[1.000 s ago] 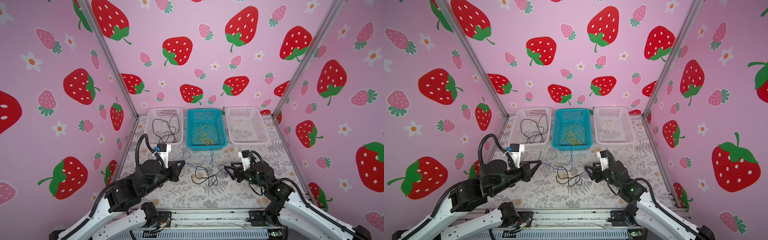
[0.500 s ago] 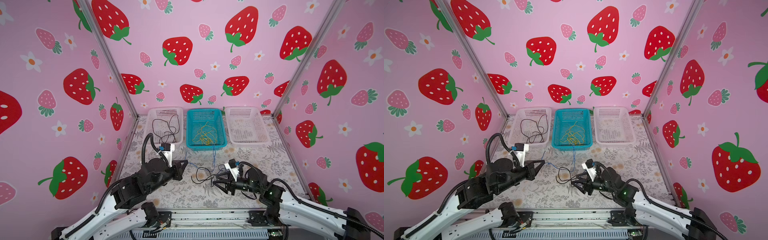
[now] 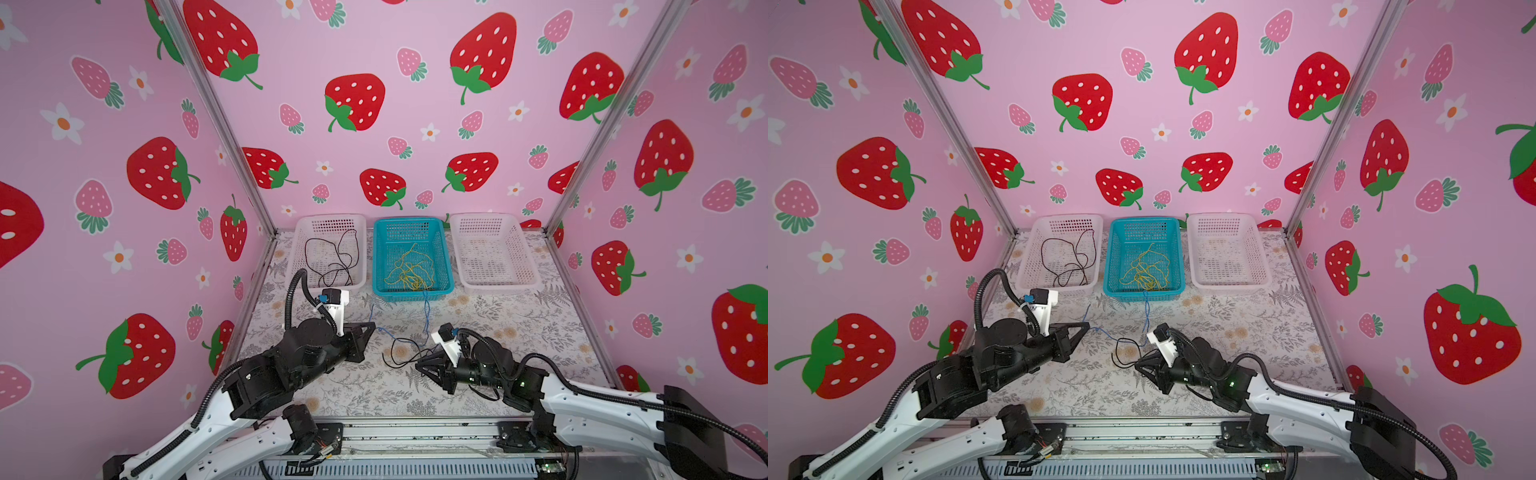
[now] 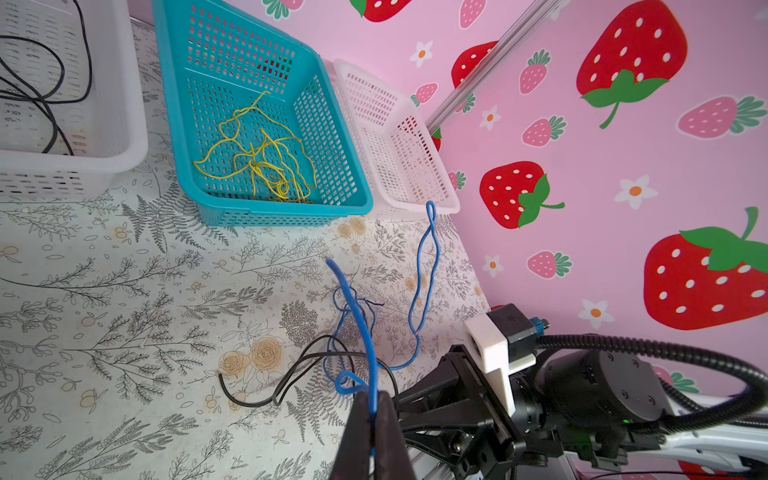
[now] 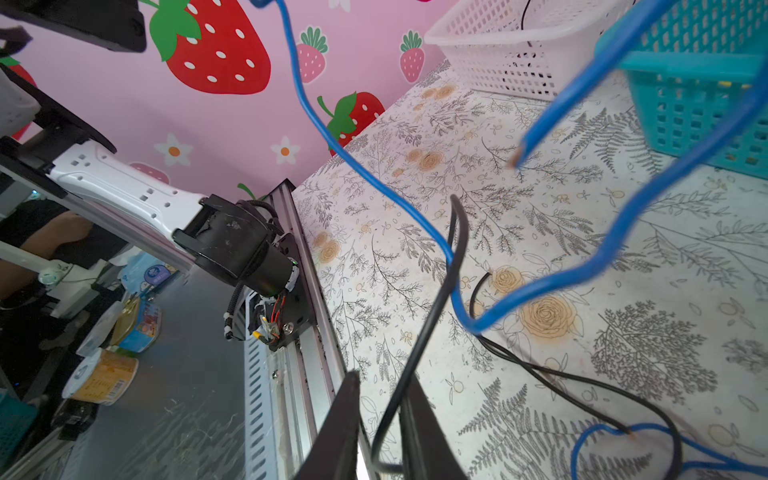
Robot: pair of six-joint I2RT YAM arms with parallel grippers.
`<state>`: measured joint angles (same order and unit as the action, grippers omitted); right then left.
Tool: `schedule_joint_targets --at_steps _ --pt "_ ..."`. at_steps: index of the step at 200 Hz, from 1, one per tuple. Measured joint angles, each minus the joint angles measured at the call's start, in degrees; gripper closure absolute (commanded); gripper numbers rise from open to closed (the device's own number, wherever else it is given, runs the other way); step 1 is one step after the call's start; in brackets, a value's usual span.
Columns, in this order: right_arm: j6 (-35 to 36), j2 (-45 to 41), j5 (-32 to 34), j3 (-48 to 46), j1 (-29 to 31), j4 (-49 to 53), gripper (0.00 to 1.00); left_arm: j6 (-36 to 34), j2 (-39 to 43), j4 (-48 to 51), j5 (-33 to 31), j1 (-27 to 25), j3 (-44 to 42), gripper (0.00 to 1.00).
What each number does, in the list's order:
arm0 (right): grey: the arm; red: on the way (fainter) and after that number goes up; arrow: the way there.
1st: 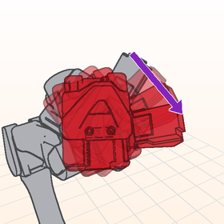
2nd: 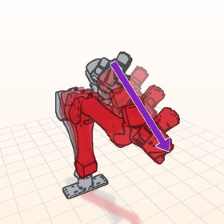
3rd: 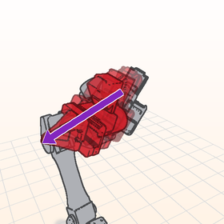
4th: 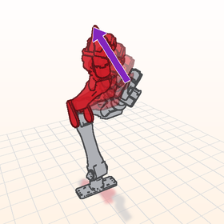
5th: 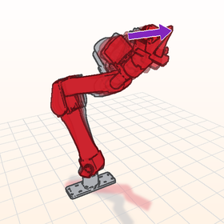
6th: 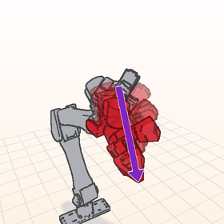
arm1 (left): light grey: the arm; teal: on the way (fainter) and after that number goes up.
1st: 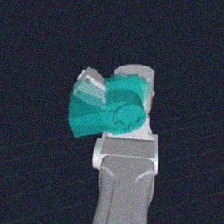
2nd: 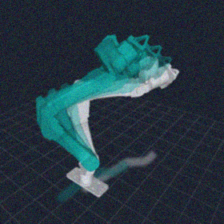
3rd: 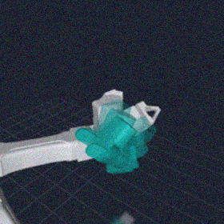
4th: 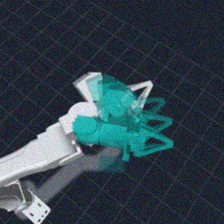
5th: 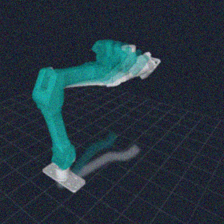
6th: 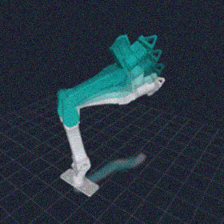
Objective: Untangle the cables
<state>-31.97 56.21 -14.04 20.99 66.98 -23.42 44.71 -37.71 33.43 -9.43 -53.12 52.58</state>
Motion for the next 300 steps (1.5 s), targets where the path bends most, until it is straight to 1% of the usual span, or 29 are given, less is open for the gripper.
schedule_joint_targets --at_steps 23,48,78,131,175,213,240,275,300 --pt "0.55 -0.59 1.16 0.17 0.04 0.59 1.0 -0.02 0.02 0.15 -0.13 0.0 -0.13 1.0" --pt "1.18 -4.11 3.21 0.68 0.04 3.63 1.0 -0.35 -0.02 0.81 -0.68 0.04 -0.22 1.0" --pt "3.52 -10.51 6.14 4.22 0.04 9.6 1.0 -1.2 -0.57 1.53 -1.68 0.28 -0.66 1.0" --pt "7.85 -18.82 10.73 13.07 0.04 20.85 1.0 -2.49 -1.84 2.43 -2.8 1.53 -3.74 1.0" --pt "11.76 -21.18 15.8 23.5 0.04 28.83 1.0 -2.91 -3.5 2.56 -2.95 2.21 -7.67 1.0" --pt "15.28 -18.88 21.57 32.3 0.04 32.7 1.0 -2.86 -4.2 1.18 -1.99 2.84 -11.89 1.0" --pt "17.18 -15.19 23.65 36.83 0.04 33.64 1.0 -2.86 -4.66 0.24 -0.92 3.06 -14.19 1.0" --pt "19.61 -7.21 24.35 42.88 0.04 33.79 1.0 -2.89 -2.1 -0.11 -0.59 3.15 -14.73 1.0" --pt "20.61 1.27 24.26 49.2 -0.28 33.81 1.0 -2.69 0.81 0.09 -0.66 3.17 -15.19 1.0"
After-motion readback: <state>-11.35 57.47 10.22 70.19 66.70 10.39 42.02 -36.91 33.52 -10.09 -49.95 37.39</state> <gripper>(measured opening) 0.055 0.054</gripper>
